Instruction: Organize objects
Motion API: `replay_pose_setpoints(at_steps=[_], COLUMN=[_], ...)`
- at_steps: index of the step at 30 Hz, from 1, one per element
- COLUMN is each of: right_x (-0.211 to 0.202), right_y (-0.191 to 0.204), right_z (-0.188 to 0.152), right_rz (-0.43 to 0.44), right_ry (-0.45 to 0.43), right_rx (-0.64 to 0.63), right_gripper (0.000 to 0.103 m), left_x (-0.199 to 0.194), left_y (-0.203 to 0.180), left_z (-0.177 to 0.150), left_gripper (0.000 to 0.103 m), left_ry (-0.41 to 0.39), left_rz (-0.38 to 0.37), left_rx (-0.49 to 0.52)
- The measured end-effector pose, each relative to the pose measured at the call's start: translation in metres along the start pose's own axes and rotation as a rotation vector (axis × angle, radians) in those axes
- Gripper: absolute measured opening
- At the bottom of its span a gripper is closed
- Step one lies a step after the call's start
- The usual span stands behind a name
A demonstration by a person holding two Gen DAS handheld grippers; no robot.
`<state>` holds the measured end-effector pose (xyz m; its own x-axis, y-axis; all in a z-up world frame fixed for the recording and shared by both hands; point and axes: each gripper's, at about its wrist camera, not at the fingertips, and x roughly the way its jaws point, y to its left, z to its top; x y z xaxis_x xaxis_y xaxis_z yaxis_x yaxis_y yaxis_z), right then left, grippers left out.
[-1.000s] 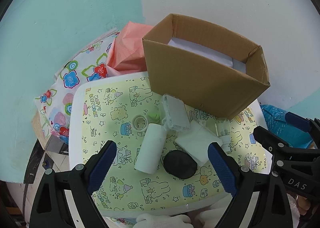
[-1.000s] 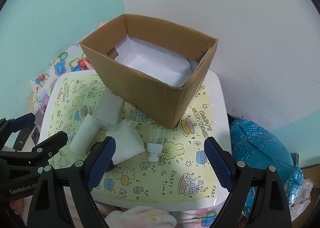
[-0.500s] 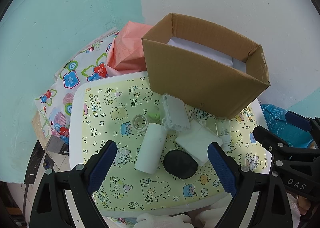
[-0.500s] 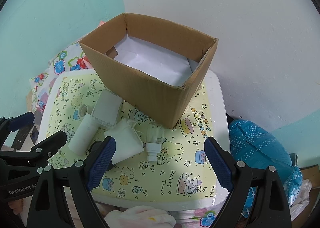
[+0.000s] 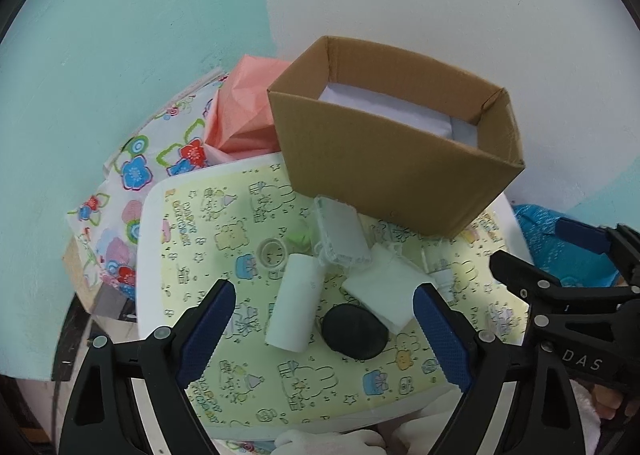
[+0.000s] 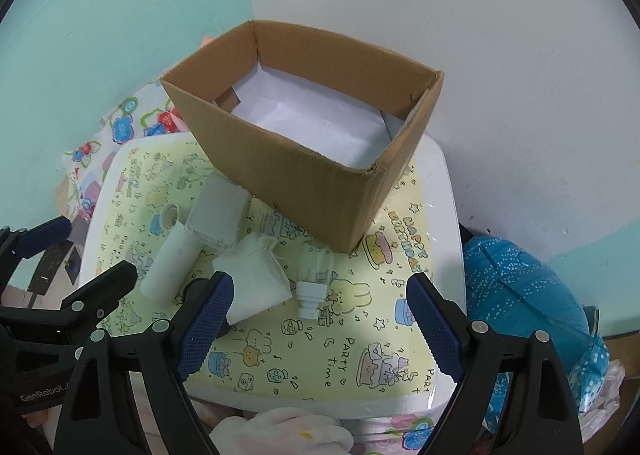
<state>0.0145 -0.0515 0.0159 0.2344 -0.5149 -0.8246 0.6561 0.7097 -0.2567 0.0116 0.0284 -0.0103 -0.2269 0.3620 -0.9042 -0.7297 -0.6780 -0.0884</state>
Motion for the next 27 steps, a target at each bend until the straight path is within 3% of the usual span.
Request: replay_pose_setpoints(at_steps=[3, 13, 19, 24, 25, 27], right_x=[0.0, 0.012, 0.031, 0.047, 0.049, 0.054], right_y=[0.0, -0.002, -0.004, -0.005, -0.004, -0.001], right_z=[0.003, 0.012, 0.013, 0.009, 0.007, 0.005], right_rz=[0.011, 0.036, 0.027, 0.052, -0.005, 0.007], right_ry=[-0.001, -0.043, -0.022, 0.017, 0.03, 0.034], right_rx=[-0.006, -0.032, -0.029, 0.008, 0.135, 0.122], right_gripper=[0.091, 0.091, 0.091, 0.091, 0.091, 0.091], left_x=[0.001, 0.017, 0.041, 0.061, 0.066, 0.072], left_y=[0.0, -0.008, 0.004, 0.018, 0.022, 0.025], left_z=[0.002, 0.018, 0.015, 0.008, 0.006, 0.004], left_gripper=[0.092, 0.093, 0.093, 0.093, 0.093, 0.093], left_ry=[0.006, 0.005, 0.046, 0.083, 0.096, 0.108], left_rz=[-0.048, -0.06, -0.092, -0.073, -0.075, -0.076], left_rx=[0.005, 0.139, 0.141, 0.132, 0.126, 0.124])
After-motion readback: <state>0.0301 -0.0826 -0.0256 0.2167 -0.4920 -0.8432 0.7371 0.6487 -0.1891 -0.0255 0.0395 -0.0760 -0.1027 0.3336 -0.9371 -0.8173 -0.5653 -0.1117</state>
